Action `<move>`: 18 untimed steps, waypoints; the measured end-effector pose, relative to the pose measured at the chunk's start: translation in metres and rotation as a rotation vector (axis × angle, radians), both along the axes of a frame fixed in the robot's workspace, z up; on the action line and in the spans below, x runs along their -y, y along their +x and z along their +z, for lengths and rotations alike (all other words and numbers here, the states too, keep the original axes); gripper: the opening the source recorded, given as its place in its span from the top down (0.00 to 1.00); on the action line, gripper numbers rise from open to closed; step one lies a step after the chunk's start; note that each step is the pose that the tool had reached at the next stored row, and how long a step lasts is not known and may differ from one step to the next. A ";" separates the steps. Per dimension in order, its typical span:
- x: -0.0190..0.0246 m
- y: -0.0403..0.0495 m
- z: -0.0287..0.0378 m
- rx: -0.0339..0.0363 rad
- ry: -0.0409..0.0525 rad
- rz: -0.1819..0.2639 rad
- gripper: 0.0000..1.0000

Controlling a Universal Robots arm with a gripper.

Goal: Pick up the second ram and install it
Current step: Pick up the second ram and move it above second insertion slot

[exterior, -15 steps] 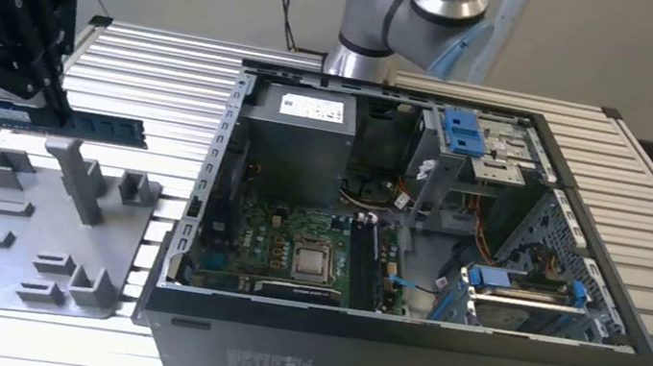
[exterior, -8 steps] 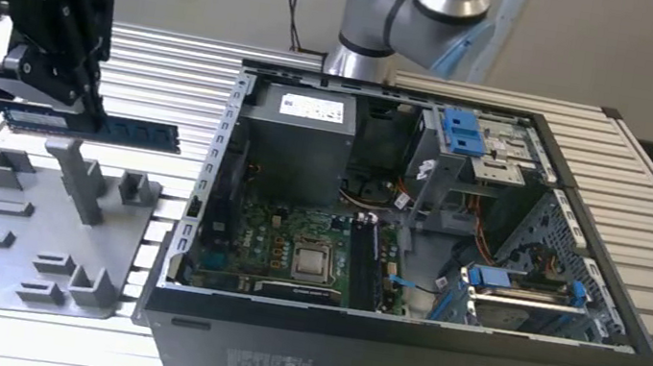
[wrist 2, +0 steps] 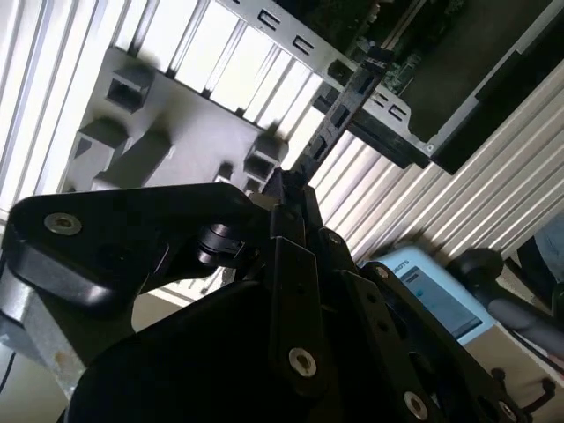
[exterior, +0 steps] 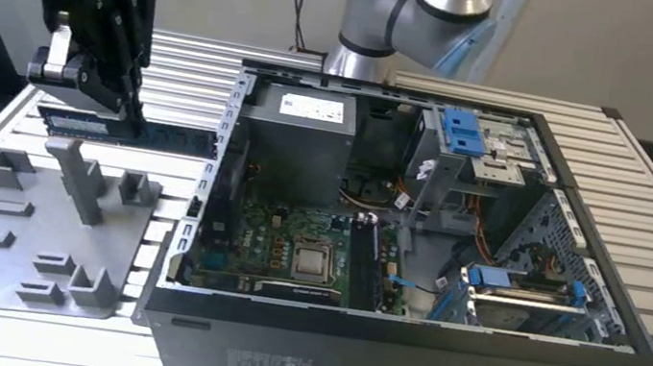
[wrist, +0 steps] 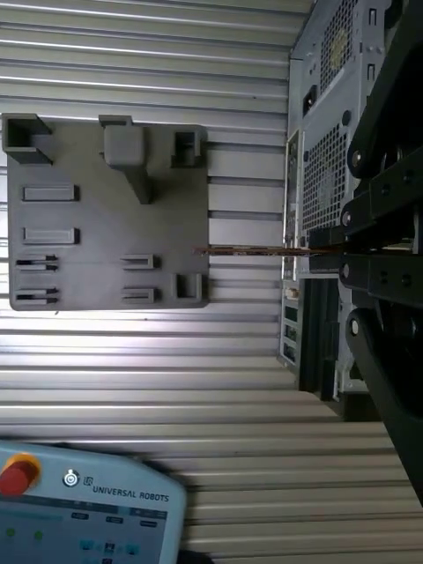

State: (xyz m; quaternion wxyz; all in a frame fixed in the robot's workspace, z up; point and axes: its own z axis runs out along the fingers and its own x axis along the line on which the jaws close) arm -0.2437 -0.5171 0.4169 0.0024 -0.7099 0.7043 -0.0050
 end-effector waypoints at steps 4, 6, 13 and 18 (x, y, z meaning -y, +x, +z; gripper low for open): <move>0.0000 0.0147 0.0000 0.0000 0.0001 0.000 0.86; 0.0000 0.0218 0.0000 0.0001 0.0001 0.000 0.86; 0.0000 0.0472 0.0000 0.0000 0.0000 0.000 0.86; 0.0000 0.0653 -0.0001 0.0000 0.0001 0.000 0.86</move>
